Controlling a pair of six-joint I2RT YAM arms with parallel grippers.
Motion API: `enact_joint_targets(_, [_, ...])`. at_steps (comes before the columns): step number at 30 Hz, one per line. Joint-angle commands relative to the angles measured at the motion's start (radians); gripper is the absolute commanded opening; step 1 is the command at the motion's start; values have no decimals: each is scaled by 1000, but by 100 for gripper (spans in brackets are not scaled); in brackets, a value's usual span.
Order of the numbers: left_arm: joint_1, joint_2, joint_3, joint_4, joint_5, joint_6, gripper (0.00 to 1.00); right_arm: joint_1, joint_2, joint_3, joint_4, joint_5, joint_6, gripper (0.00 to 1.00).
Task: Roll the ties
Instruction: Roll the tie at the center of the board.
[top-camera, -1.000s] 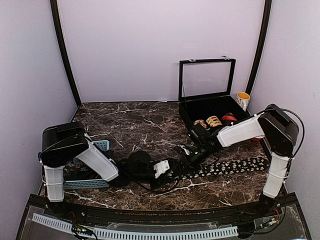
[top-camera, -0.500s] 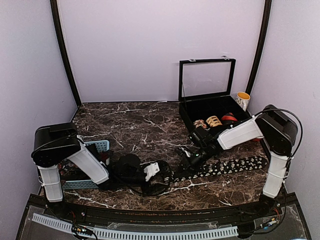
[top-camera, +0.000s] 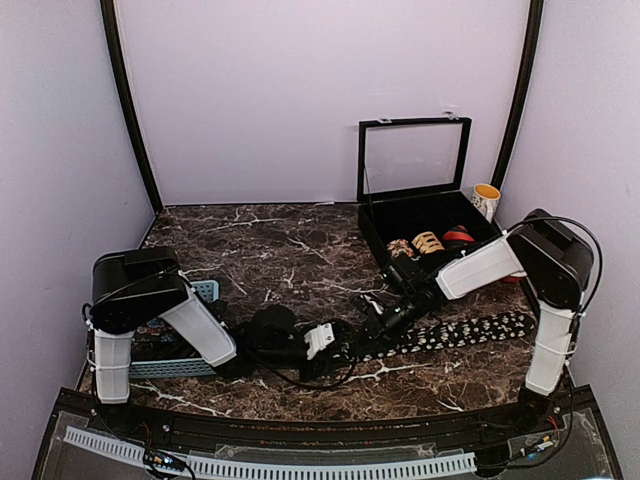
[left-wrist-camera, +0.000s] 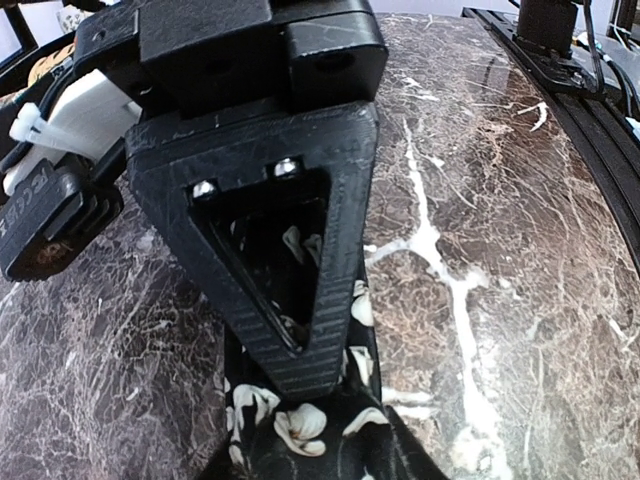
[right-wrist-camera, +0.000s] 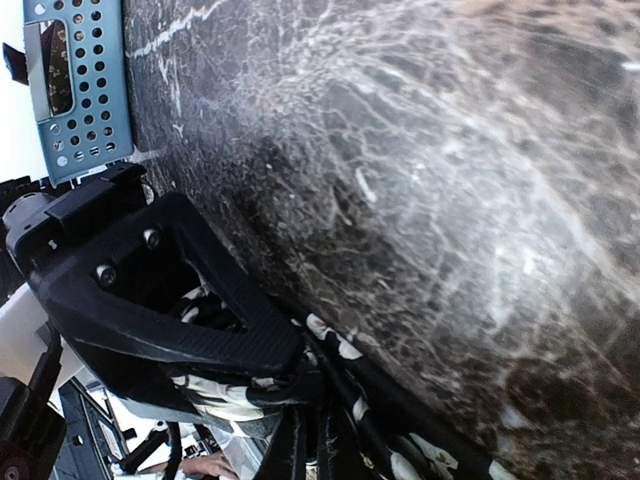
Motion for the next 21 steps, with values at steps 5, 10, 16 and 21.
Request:
enact_joint_targets(5, [-1, 4, -32, -183, -36, -11, 27, -16, -116, 18, -187, 194, -28, 29])
enact_joint_targets(10, [-1, -2, -44, -208, -18, -27, 28, 15, -193, 11, -120, 106, 46, 32])
enact_joint_targets(16, [-1, 0, -28, -232, -21, -27, 30, 71, -167, 9, -60, 81, 104, 32])
enact_joint_targets(21, [-1, 6, -19, -232, -15, -26, 31, 88, -107, 38, -30, 88, 122, 33])
